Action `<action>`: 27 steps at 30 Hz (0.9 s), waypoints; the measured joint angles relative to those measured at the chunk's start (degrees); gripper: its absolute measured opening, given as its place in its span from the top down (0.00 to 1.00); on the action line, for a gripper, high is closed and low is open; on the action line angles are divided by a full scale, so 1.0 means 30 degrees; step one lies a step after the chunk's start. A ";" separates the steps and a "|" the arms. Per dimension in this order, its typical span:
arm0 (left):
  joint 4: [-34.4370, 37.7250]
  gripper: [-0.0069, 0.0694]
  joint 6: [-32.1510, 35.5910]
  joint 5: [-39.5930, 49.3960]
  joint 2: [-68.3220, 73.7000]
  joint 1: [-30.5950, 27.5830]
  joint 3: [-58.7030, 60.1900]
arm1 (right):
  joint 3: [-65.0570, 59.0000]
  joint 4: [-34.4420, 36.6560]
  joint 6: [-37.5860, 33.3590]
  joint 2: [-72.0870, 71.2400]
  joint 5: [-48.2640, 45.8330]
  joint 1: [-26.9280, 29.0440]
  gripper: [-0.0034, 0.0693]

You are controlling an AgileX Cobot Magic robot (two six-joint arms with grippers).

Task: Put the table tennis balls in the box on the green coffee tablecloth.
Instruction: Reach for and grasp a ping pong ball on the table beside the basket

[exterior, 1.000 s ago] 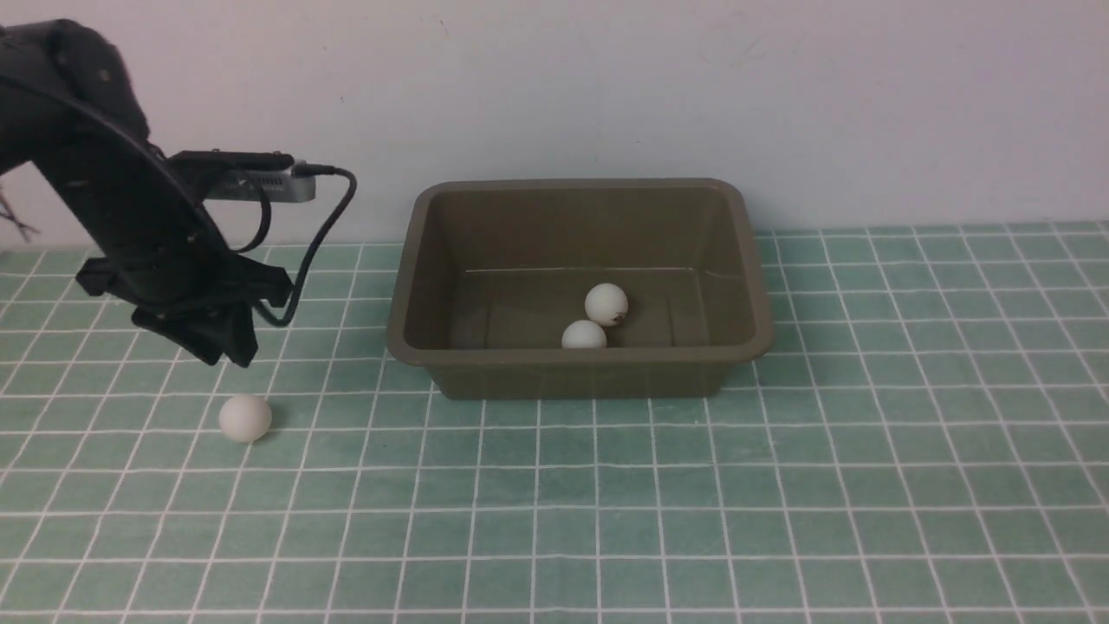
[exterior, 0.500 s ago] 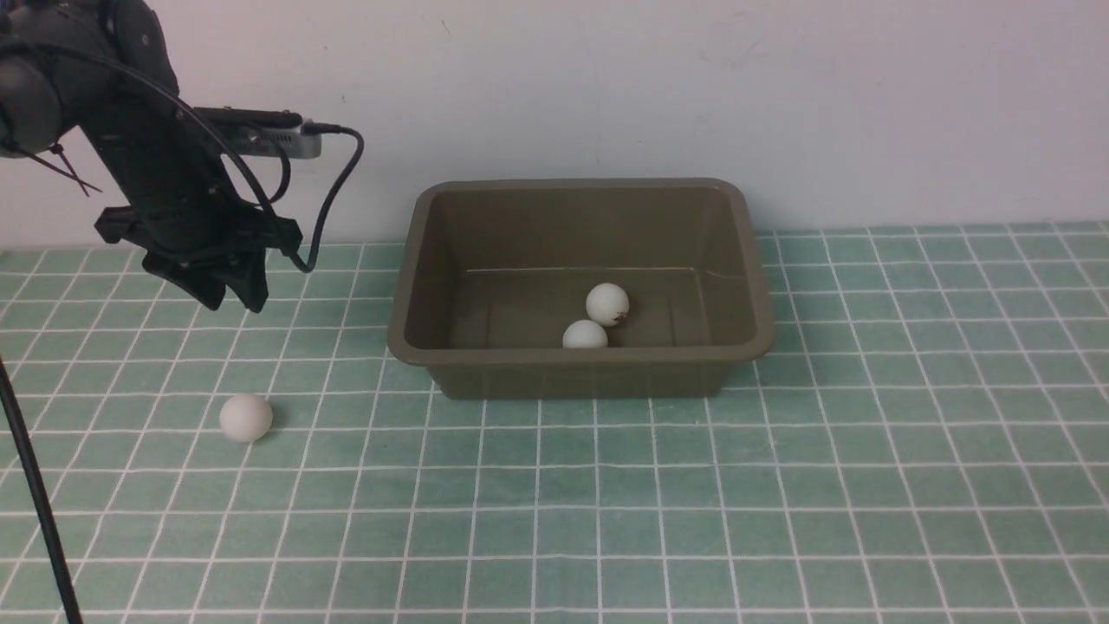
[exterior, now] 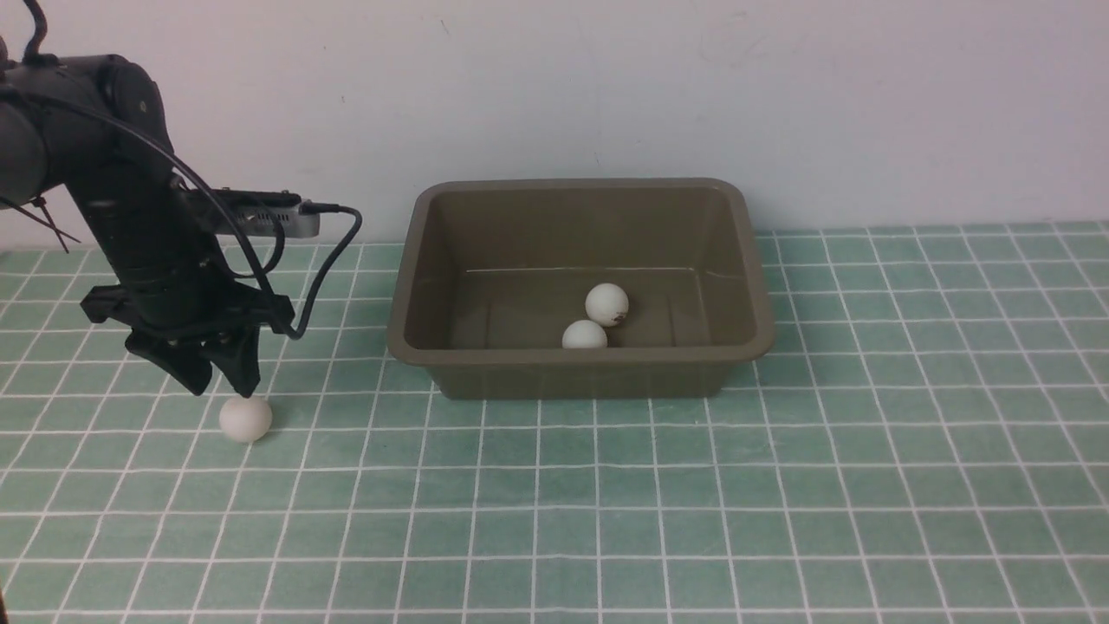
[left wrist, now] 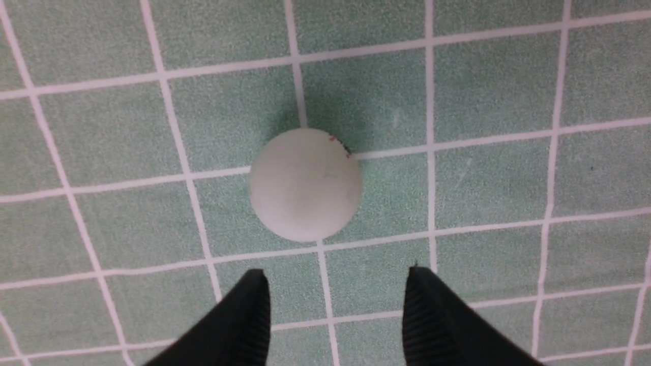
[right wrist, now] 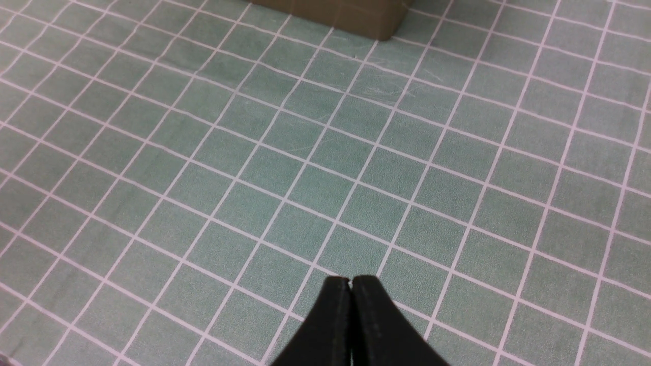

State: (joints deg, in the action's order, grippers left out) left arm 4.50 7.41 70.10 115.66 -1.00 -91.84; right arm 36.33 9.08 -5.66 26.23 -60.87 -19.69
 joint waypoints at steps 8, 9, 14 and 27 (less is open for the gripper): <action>0.0022 0.23 0.0007 0.0000 -0.0022 0.0000 0.0038 | 0.0000 0.0039 0.0014 0.0000 0.0000 0.0000 0.97; 0.0022 0.20 0.0007 0.0000 -0.0022 0.0000 0.0038 | 0.0000 0.0039 0.0014 0.0000 -0.0017 0.0000 0.97; 0.0022 0.14 0.0022 -0.0615 -0.0022 0.0000 0.0038 | 0.0000 0.0108 0.0014 0.0000 -0.0051 0.0000 0.97; 0.0022 0.14 0.0022 -0.1618 0.1580 0.0000 0.0038 | 0.0000 0.0395 -0.0005 0.0000 -0.0070 0.0000 0.97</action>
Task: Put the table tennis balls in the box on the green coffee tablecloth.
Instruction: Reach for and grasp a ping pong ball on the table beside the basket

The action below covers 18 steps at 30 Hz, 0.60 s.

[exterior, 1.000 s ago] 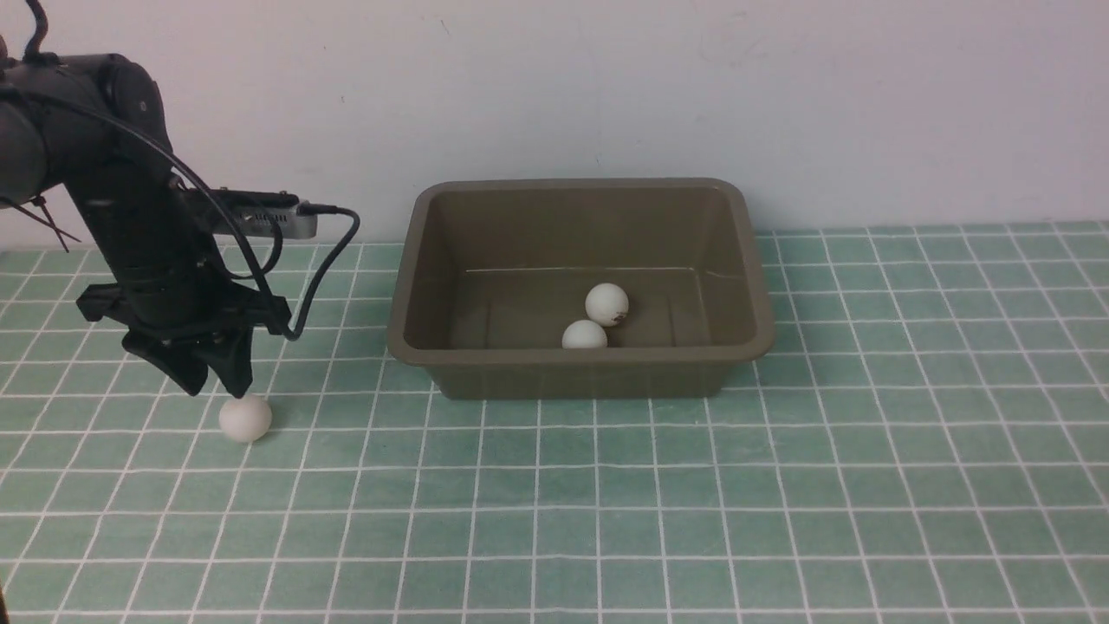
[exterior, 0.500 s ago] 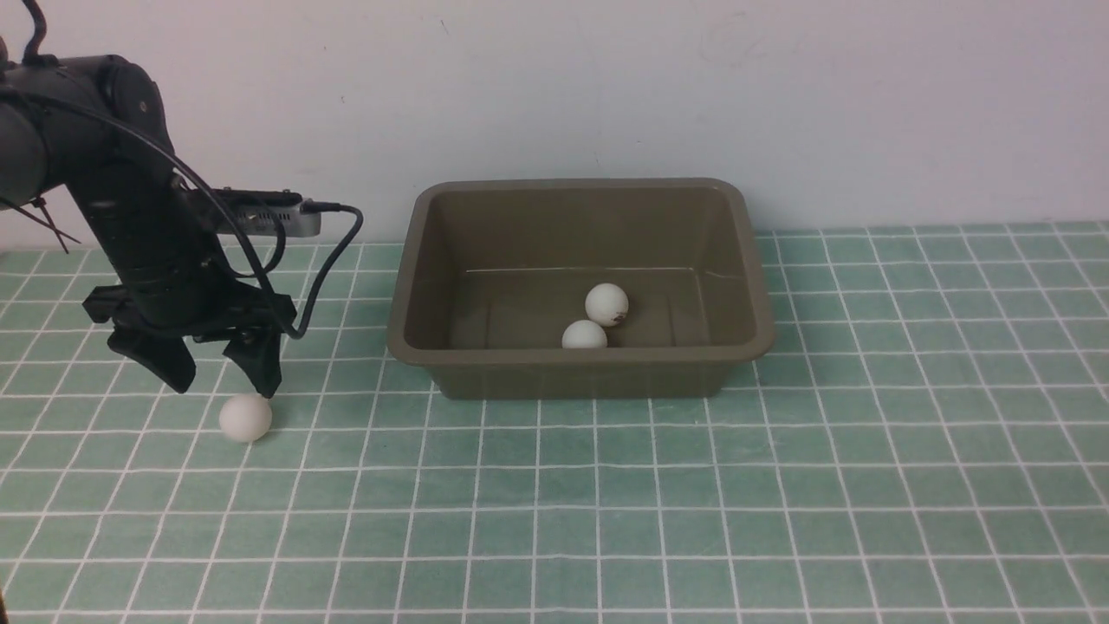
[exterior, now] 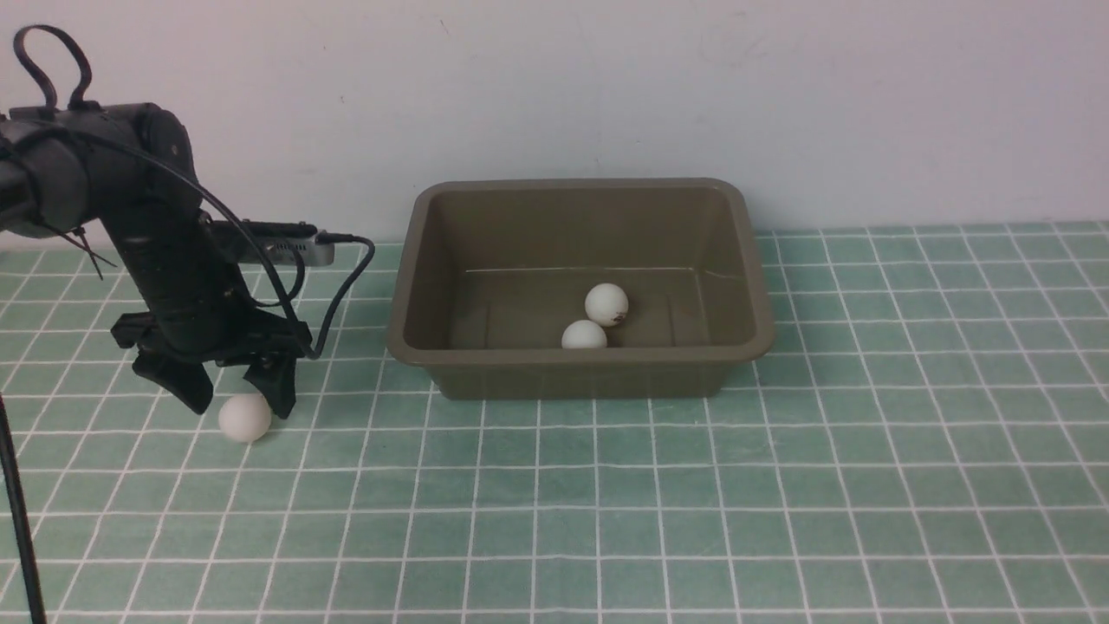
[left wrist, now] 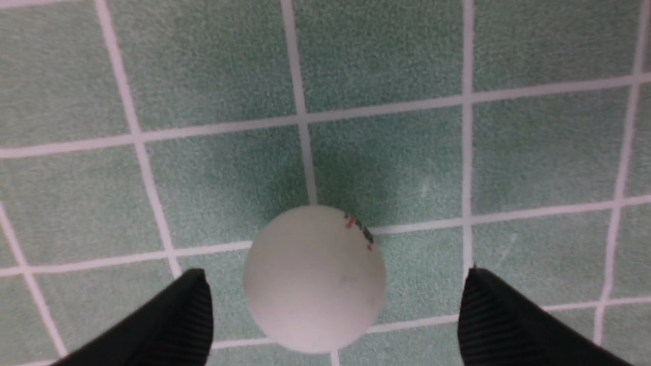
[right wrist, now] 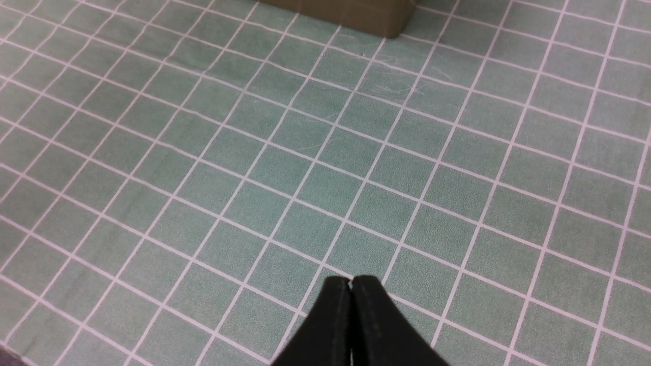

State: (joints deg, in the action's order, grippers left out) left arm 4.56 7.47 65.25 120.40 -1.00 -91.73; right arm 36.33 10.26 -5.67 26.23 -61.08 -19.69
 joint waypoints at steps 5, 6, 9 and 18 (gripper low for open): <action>-0.0065 0.18 0.0000 0.0000 0.0829 0.0000 0.0000 | 0.0000 0.0079 0.0000 0.0000 0.0000 0.0000 0.97; -0.0138 0.19 0.0000 0.0000 0.0901 0.0000 0.0000 | 0.0000 0.0097 0.0000 0.0000 0.0000 0.0000 0.97; -0.0231 0.25 -0.0018 -0.0019 0.1015 0.0000 0.0000 | 0.0000 0.0118 0.0000 0.0000 0.0000 0.0000 0.97; -0.1521 0.46 -0.0241 0.1178 0.1037 0.0000 -0.0946 | 0.0000 0.0201 0.0000 0.0000 0.0000 0.0000 0.97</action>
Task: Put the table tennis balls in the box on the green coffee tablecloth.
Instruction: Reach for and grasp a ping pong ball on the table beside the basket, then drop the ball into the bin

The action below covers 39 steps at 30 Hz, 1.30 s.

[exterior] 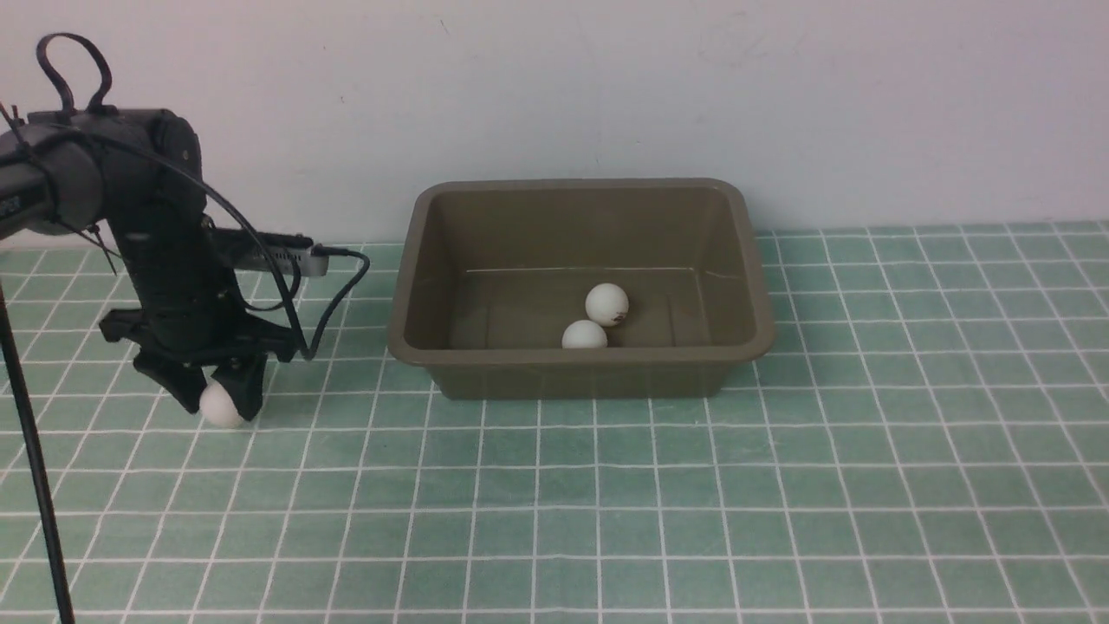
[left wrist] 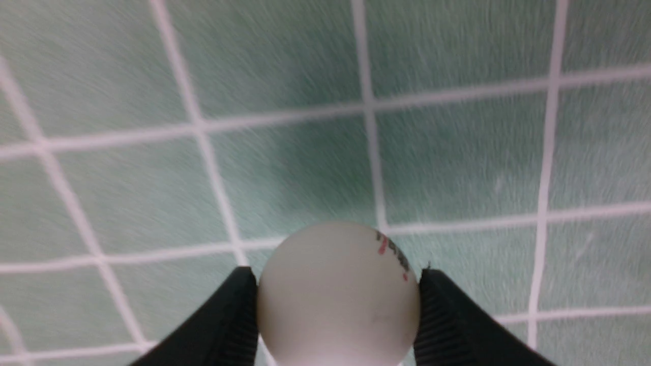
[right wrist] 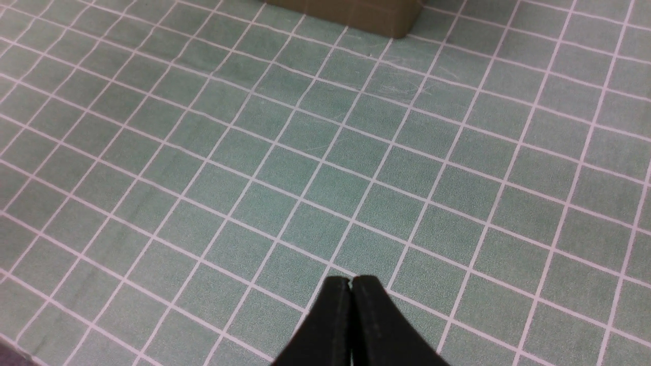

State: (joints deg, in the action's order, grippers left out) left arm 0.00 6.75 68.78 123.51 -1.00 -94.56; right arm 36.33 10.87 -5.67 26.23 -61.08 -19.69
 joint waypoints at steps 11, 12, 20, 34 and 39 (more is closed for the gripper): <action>0.3529 0.45 0.0000 0.0479 -0.2708 0.0459 -0.6005 | 0.0000 0.0019 -0.0021 0.0000 0.0000 0.0000 0.97; 0.4319 0.45 0.0018 0.0501 -0.2875 0.0683 -0.6419 | 0.0000 0.0019 -0.0021 0.0000 0.0000 0.0000 0.97; 0.5344 0.45 0.0382 0.0636 -0.1712 0.4399 -0.7369 | 0.0000 0.0019 -0.0036 0.0000 0.0000 0.0000 0.97; 0.0985 0.28 0.2219 -0.2020 0.2237 0.7268 -0.7493 | 0.0000 0.0019 -0.0036 0.0000 0.0024 0.0000 0.97; 0.0580 0.15 0.2072 -0.0395 0.2237 0.7247 -0.9238 | 0.0000 -0.0281 -0.0036 0.0000 0.0528 0.0000 0.97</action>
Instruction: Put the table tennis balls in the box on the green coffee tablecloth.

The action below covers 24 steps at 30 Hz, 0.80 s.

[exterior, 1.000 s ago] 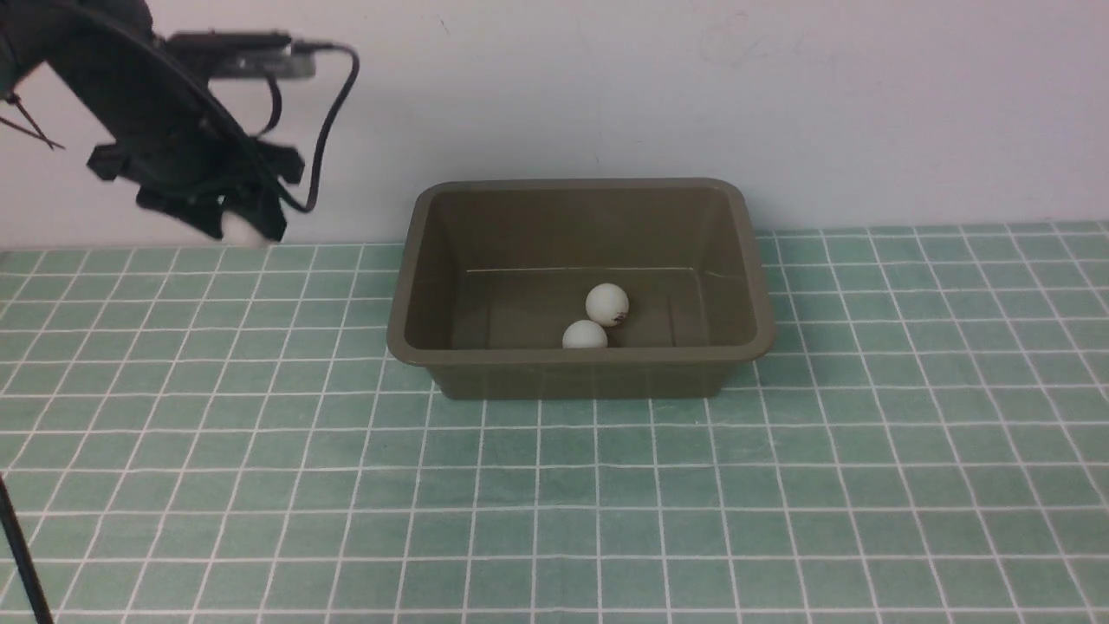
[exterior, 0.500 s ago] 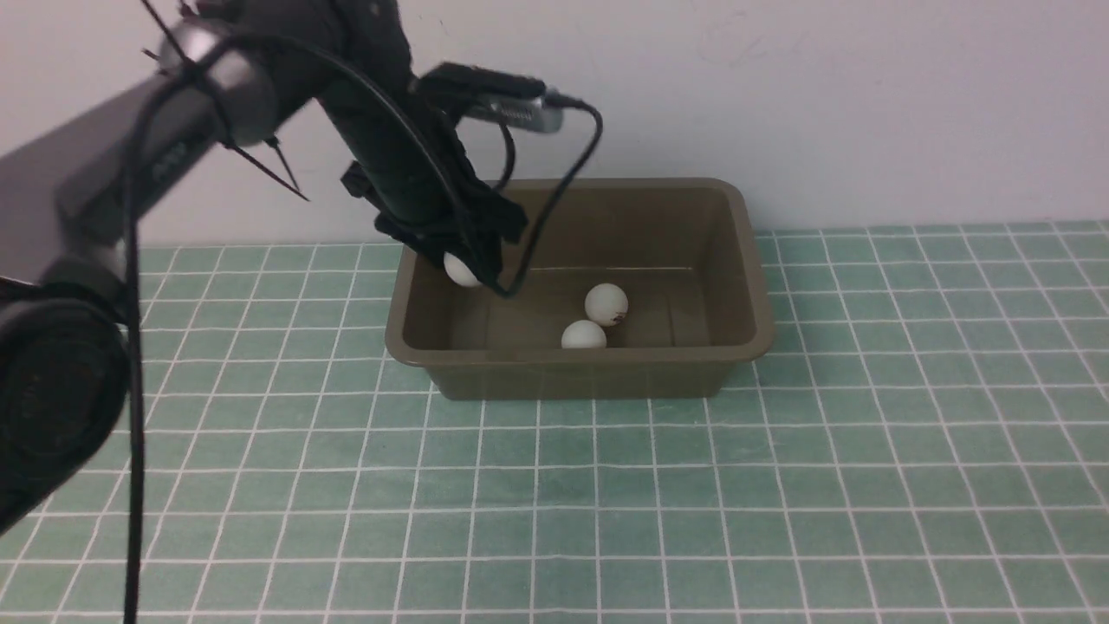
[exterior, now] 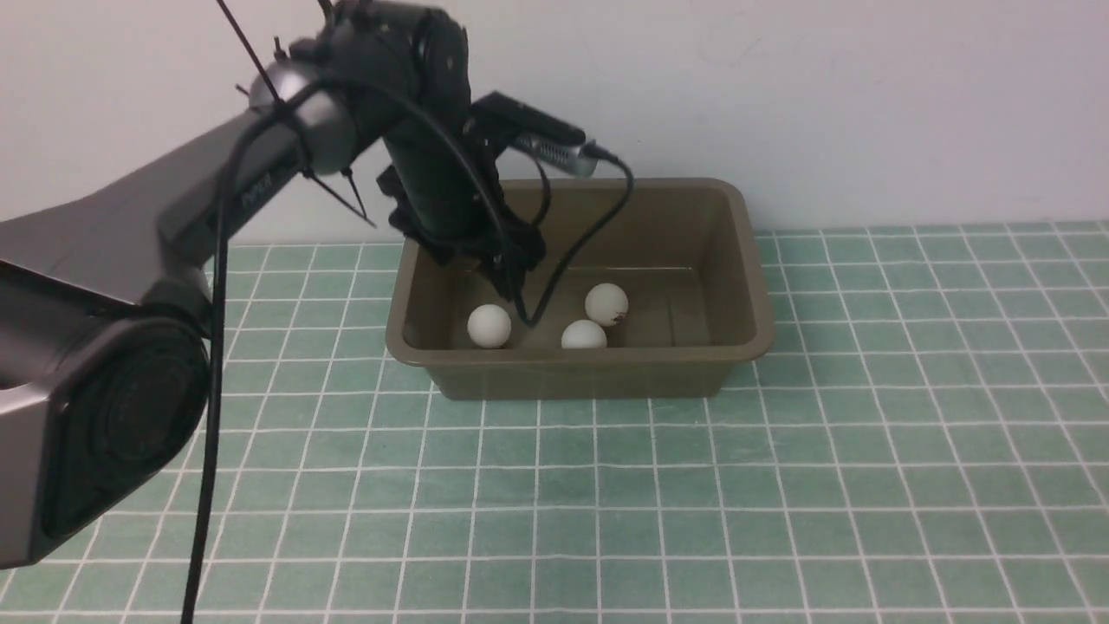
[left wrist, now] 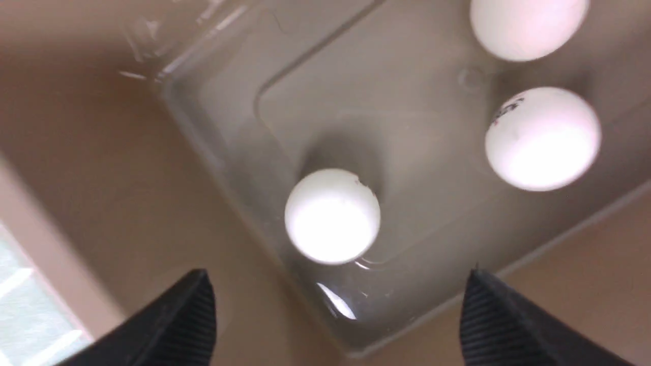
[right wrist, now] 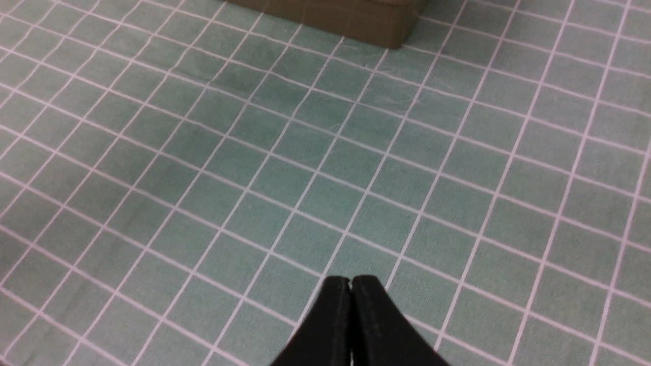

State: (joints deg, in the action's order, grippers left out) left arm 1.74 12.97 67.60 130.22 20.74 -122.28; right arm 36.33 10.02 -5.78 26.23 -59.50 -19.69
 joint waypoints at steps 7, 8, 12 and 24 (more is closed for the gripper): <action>-0.0580 0.49 -0.0265 0.1066 -0.1504 0.0000 -0.3045 | 0.0000 -0.3171 0.0000 0.0000 0.2812 0.0000 0.97; -0.0580 0.58 -0.0298 0.1112 -0.1978 0.0000 -0.3085 | 0.0000 -0.3770 0.0000 0.0000 0.3166 0.0000 0.97; -0.0474 0.87 -0.0365 0.1385 -0.3939 0.0000 -0.3102 | 0.0000 -0.5765 0.0017 0.0000 0.3793 0.0000 0.97; 0.0025 0.91 -0.0419 0.1498 -1.3457 0.0000 0.1539 | 0.0000 -0.6120 0.0017 0.0000 0.3793 0.0000 0.97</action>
State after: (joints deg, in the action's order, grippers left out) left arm 1.81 11.71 72.09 89.85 20.74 -117.66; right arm 36.33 -8.34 -5.73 26.23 -48.12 -19.69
